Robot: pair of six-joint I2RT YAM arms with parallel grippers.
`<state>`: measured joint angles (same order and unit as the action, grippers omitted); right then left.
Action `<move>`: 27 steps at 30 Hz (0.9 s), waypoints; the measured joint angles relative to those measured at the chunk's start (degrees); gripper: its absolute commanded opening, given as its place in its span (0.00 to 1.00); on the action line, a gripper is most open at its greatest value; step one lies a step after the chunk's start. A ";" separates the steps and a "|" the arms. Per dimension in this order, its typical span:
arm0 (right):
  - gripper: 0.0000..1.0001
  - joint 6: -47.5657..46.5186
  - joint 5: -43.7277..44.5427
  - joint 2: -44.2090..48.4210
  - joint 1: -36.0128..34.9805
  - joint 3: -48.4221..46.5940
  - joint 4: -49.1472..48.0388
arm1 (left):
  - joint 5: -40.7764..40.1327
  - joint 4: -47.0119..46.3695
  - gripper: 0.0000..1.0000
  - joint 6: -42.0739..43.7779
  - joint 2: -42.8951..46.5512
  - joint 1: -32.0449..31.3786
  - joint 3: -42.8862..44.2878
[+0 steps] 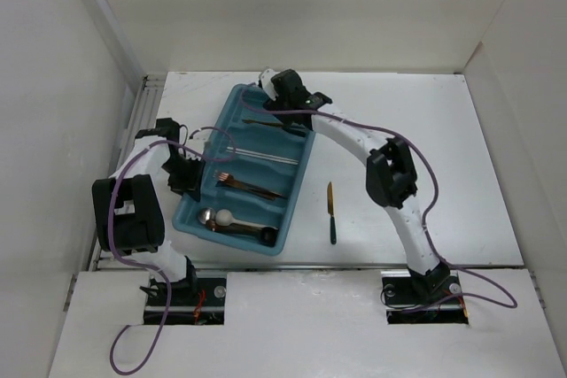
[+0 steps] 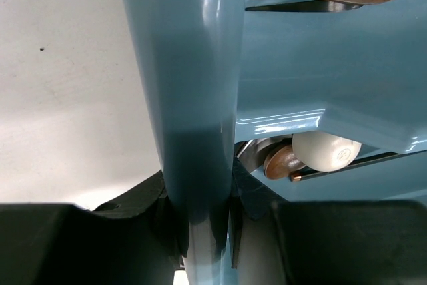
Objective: Sort the eating utensils into containers
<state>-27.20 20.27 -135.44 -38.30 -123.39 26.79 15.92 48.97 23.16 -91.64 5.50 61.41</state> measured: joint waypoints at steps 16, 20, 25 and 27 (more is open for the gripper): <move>0.84 51.17 -9.38 47.67 -16.85 61.42 14.82 | 1.36 1.66 0.00 0.26 -1.25 6.64 0.79; 0.82 57.83 -10.47 46.27 -18.95 68.00 16.59 | 1.36 1.70 0.00 -0.39 -1.25 8.17 0.79; 0.78 64.46 -11.26 48.26 -19.65 74.10 16.24 | 1.29 1.44 0.00 -0.50 -1.03 8.46 0.55; 0.74 65.92 -11.19 48.65 -19.61 74.51 15.78 | 1.27 1.20 0.00 -0.52 -0.83 8.46 0.31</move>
<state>38.72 9.08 -86.78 -57.91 -48.88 42.57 17.19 50.17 22.63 -92.47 13.96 61.71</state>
